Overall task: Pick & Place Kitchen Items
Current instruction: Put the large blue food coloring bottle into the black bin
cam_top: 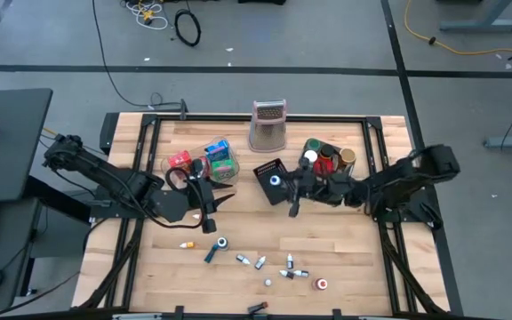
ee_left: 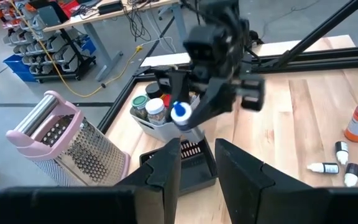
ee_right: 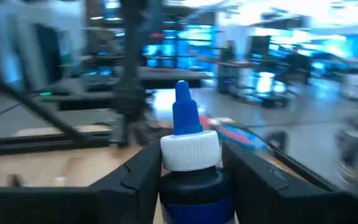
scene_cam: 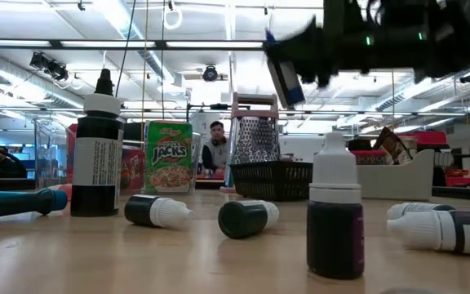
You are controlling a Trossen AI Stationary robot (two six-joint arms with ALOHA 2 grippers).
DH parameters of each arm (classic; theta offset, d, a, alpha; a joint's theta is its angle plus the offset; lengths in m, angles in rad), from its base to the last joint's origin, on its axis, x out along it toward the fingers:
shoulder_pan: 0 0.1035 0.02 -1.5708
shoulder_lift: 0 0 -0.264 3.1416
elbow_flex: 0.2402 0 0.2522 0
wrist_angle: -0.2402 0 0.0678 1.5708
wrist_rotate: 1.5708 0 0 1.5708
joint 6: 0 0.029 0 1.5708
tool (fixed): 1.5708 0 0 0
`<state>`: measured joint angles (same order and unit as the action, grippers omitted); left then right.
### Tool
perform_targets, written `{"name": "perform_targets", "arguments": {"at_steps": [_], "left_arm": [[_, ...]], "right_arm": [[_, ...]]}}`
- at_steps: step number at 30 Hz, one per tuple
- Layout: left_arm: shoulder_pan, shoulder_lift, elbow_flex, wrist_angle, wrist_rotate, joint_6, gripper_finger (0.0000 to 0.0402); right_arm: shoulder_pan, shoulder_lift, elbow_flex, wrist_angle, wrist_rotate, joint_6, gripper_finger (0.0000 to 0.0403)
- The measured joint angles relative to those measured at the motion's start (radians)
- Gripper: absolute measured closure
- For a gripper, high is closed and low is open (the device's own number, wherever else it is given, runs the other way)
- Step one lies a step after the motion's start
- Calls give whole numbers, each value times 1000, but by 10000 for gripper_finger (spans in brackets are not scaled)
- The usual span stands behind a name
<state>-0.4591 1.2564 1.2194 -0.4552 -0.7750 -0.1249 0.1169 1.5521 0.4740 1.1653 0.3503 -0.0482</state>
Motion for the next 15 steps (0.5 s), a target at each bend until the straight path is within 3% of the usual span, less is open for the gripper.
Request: {"name": "perform_targets", "arguments": {"at_steps": [4,9,15], "left_arm": [[0,0,0,2,0,0,292],[1,0,0,4,-1,-2,292],[1,0,0,-2,-1,-1,292]], "right_arm": [[-3,120,-29,141,166,33,237],[-28,263,39,167,210,121,237],[-47,388,130,162,353,226,237]]}}
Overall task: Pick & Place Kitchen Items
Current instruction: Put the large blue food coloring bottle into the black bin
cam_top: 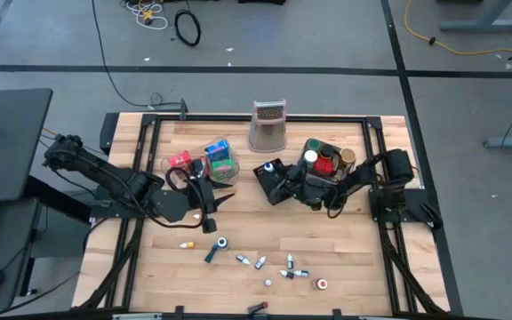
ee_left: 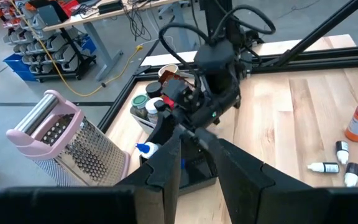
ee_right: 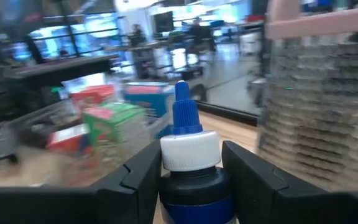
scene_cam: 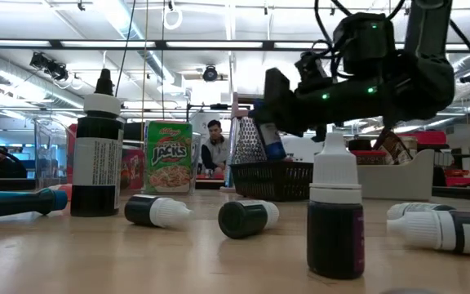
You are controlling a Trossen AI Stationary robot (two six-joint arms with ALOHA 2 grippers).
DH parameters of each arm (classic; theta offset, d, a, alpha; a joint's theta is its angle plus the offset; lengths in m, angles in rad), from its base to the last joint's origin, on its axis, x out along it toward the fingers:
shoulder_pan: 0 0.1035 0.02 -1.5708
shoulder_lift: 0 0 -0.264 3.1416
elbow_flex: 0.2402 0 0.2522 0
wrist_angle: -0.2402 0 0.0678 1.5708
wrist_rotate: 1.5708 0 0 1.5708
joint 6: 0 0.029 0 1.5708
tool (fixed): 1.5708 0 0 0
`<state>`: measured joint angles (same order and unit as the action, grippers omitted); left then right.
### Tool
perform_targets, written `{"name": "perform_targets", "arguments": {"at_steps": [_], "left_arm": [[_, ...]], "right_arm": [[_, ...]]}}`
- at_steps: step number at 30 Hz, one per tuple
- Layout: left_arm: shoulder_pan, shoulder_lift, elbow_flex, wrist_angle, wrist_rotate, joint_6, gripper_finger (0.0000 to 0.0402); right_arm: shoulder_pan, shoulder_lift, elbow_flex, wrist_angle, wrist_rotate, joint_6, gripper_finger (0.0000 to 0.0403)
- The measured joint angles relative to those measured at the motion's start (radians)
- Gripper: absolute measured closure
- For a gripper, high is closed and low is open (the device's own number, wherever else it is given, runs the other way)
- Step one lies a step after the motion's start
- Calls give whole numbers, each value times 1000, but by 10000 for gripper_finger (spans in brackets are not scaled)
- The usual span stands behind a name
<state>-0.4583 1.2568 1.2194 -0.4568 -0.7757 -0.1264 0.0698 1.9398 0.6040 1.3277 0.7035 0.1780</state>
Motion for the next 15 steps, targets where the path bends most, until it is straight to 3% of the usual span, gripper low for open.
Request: {"name": "perform_targets", "arguments": {"at_steps": [5,15], "left_arm": [[0,0,0,-1,1,2,292],[0,0,0,2,6,-2,292]], "right_arm": [[-2,49,54,-4,106,-2,238],[-31,142,177,-106,67,1,239]]}}
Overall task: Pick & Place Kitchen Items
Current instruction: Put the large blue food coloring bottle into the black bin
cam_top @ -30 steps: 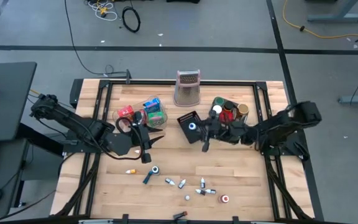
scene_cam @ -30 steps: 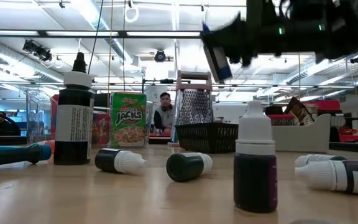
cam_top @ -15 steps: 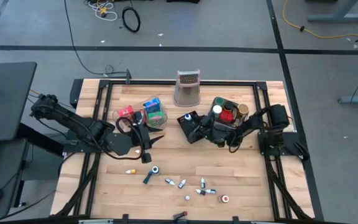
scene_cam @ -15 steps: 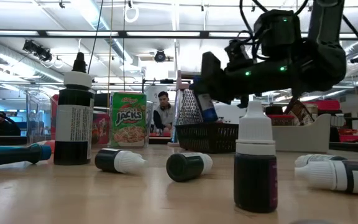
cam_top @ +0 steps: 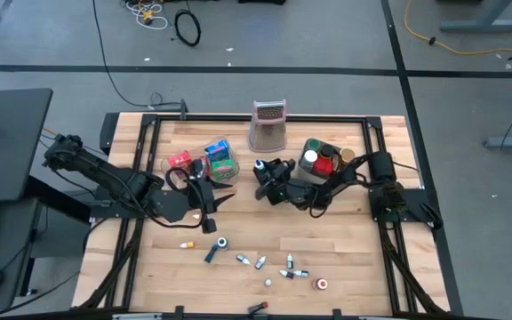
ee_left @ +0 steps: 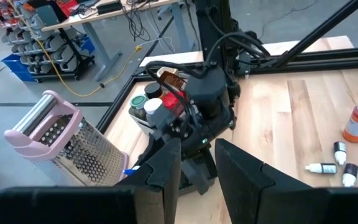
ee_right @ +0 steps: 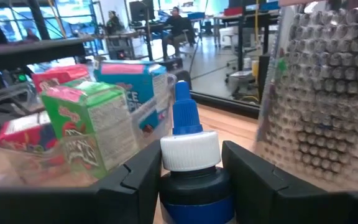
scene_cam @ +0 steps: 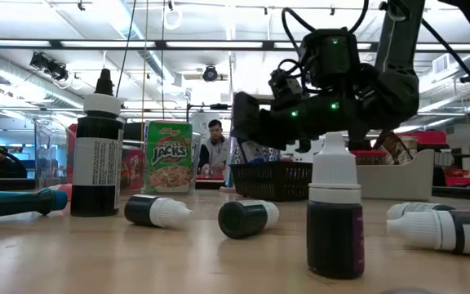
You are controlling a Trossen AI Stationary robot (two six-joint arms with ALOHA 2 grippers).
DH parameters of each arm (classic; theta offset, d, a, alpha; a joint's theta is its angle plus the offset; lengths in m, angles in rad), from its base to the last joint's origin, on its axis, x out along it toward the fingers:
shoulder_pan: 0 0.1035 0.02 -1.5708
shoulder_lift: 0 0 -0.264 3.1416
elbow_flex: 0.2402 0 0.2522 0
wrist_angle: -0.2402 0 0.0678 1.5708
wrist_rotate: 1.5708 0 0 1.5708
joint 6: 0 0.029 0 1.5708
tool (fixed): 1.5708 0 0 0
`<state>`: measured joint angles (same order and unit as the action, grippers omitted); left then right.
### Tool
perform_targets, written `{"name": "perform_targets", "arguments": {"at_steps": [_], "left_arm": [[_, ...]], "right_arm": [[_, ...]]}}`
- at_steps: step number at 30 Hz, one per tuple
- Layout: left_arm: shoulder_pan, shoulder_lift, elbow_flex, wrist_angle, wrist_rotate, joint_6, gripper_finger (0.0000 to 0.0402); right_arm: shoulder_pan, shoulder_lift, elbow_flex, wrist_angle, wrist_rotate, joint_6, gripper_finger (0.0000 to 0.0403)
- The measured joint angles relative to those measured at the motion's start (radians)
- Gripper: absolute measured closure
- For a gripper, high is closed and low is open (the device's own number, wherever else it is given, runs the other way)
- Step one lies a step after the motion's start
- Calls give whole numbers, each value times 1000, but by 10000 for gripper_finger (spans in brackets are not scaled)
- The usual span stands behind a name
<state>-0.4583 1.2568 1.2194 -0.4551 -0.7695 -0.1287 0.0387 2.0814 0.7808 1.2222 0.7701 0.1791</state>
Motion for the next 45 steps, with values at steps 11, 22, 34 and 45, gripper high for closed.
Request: {"name": "perform_targets", "arguments": {"at_steps": [11,22,34,45], "left_arm": [[0,0,0,1,4,-3,292],[0,0,0,1,4,-3,292],[0,0,0,1,3,-3,292],[0,0,0,1,3,-6,292]], "right_arm": [[-54,5,26,-107,-13,89,228],[-104,5,26,-131,-166,108,226],[-104,4,26,-115,-185,29,226],[-109,4,26,-116,-177,35,229]]}}
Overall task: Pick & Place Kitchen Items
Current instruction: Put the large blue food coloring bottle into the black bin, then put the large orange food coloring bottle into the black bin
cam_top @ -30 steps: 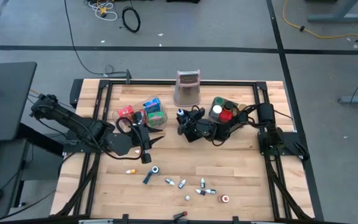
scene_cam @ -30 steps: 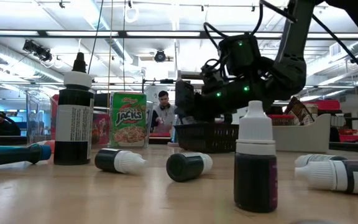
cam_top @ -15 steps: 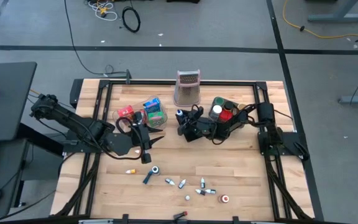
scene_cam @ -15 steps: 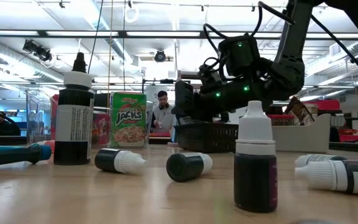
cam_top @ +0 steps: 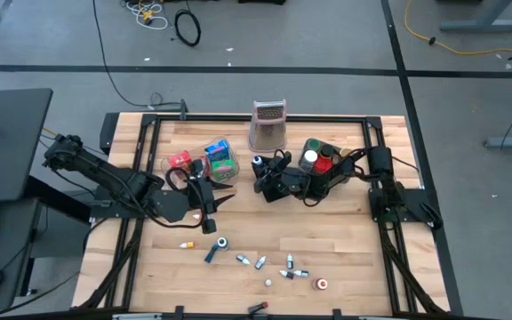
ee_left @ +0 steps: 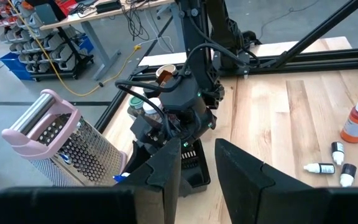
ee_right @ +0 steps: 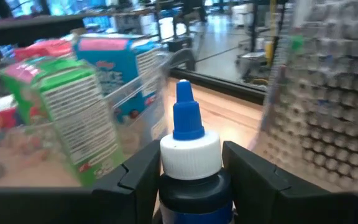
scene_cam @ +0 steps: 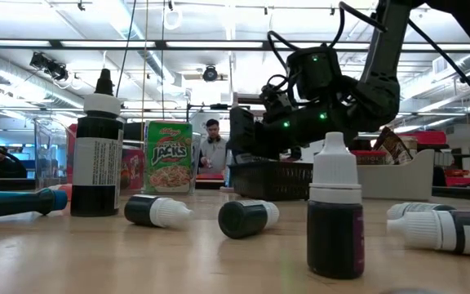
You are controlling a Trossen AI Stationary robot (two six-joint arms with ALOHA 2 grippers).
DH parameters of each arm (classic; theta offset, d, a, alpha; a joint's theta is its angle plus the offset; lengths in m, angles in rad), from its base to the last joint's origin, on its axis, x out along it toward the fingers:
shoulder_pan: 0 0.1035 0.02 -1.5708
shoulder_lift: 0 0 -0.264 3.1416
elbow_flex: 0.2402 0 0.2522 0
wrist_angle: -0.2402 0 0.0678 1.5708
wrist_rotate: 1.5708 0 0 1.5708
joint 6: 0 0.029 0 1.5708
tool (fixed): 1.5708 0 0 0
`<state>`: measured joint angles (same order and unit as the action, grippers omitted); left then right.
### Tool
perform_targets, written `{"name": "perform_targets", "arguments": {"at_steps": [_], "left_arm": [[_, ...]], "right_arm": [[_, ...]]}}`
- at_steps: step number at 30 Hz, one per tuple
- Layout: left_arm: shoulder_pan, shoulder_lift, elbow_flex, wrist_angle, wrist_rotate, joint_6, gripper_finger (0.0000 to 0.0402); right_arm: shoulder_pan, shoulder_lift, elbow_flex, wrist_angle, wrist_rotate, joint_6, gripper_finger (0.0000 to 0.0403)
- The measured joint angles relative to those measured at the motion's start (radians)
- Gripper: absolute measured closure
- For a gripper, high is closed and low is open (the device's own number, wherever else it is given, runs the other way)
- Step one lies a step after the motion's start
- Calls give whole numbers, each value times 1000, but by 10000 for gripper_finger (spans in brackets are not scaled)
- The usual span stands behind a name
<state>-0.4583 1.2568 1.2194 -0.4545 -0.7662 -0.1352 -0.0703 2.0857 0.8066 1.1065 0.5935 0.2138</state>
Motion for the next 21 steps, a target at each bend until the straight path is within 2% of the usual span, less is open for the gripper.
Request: {"name": "perform_targets", "arguments": {"at_steps": [5,14,21], "left_arm": [[0,0,0,0,0,0,292],[0,0,0,0,0,0,292],[0,0,0,0,0,0,292]], "right_arm": [[-12,0,0,2,-94,-31,217],[-13,-1,0,1,-60,-31,164],[-14,-1,0,16,-60,-57,155]]}}
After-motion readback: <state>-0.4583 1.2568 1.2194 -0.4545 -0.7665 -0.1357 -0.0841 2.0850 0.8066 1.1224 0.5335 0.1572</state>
